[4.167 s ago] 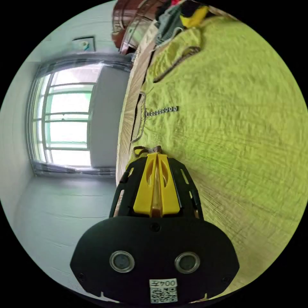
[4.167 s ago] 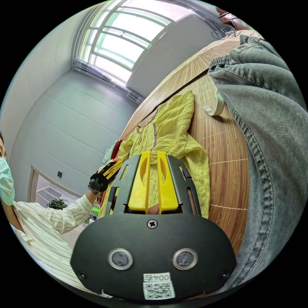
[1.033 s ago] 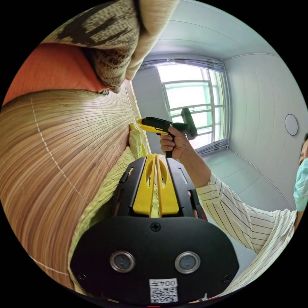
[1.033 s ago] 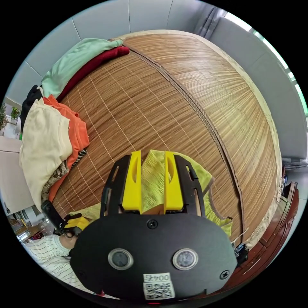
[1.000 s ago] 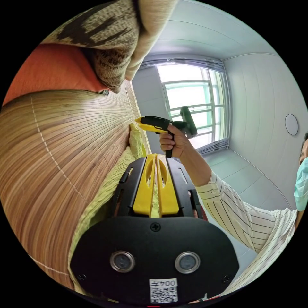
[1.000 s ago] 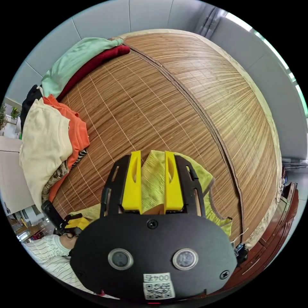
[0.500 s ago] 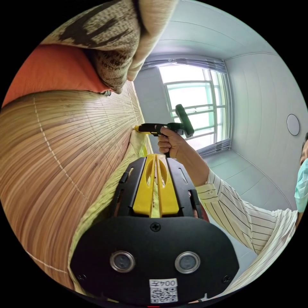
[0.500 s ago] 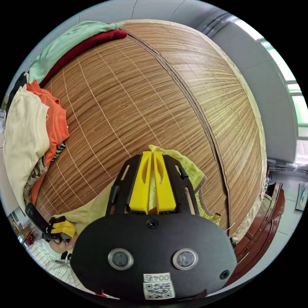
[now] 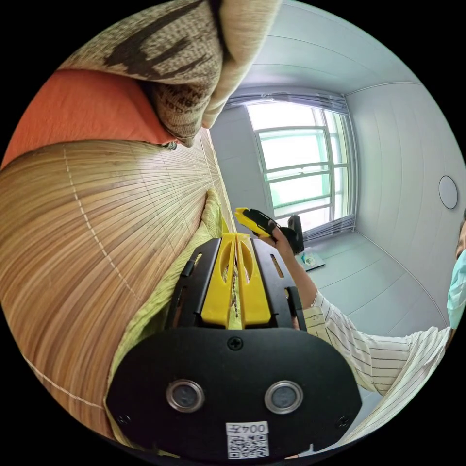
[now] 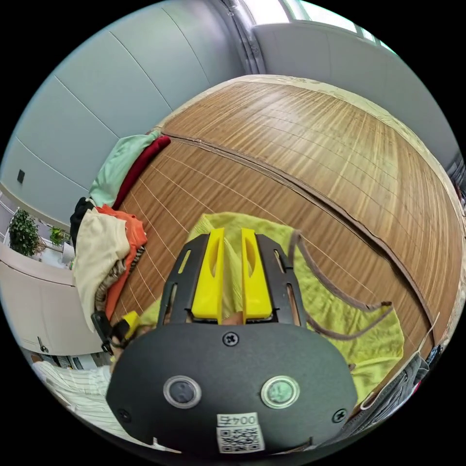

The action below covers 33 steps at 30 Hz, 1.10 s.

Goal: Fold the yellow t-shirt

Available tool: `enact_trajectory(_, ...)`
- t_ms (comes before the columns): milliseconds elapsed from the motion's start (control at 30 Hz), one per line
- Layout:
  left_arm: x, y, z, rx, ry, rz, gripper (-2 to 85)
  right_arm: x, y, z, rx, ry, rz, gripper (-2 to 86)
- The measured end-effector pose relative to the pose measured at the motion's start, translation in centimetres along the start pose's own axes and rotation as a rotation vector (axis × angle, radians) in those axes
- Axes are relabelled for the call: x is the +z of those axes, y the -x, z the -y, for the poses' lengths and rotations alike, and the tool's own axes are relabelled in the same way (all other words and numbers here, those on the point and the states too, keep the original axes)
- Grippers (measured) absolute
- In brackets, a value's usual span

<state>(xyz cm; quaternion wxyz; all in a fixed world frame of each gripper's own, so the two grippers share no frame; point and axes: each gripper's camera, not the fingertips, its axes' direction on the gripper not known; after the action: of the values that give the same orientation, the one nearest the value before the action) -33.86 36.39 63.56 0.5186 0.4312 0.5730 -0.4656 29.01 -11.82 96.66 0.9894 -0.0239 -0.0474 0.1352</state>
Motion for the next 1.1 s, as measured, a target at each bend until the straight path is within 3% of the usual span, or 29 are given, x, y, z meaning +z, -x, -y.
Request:
enact_trajectory(233,0.0,-0.3,-0.6,0.007,-0.002,-0.001,0.2,-0.2,-6.7,-8.4,0.020,-0.009,0.173,8.8)
enact_trajectory(367,0.0,-0.4,-0.9,0.006,-0.003,0.003,0.2,0.6,-7.0,-10.0,-0.023,0.060,0.169,9.0)
enact_trajectory(500,-0.1,-0.5,-1.1,0.006,-0.003,0.003,0.2,0.2,-7.1,-12.1,-0.044,0.051,0.119,2.9)
enact_trajectory(767,-0.4,-0.7,-1.4,0.003,-0.013,0.014,0.2,0.1,-11.1,-15.1,0.215,0.011,0.148,2.8)
enact_trajectory(933,-0.6,-0.6,-1.5,0.000,-0.019,0.018,0.1,-1.0,-13.2,-18.3,0.309,-0.091,0.278,8.2)
enact_trajectory(1033,-0.7,-0.6,-1.5,-0.001,-0.022,0.017,0.1,-2.8,-13.4,-21.5,0.391,-0.198,0.256,7.9)
enact_trajectory(1100,-0.9,-0.7,-1.6,0.010,-0.034,0.003,0.1,-3.8,-11.0,-23.2,0.319,-0.247,0.200,6.7)
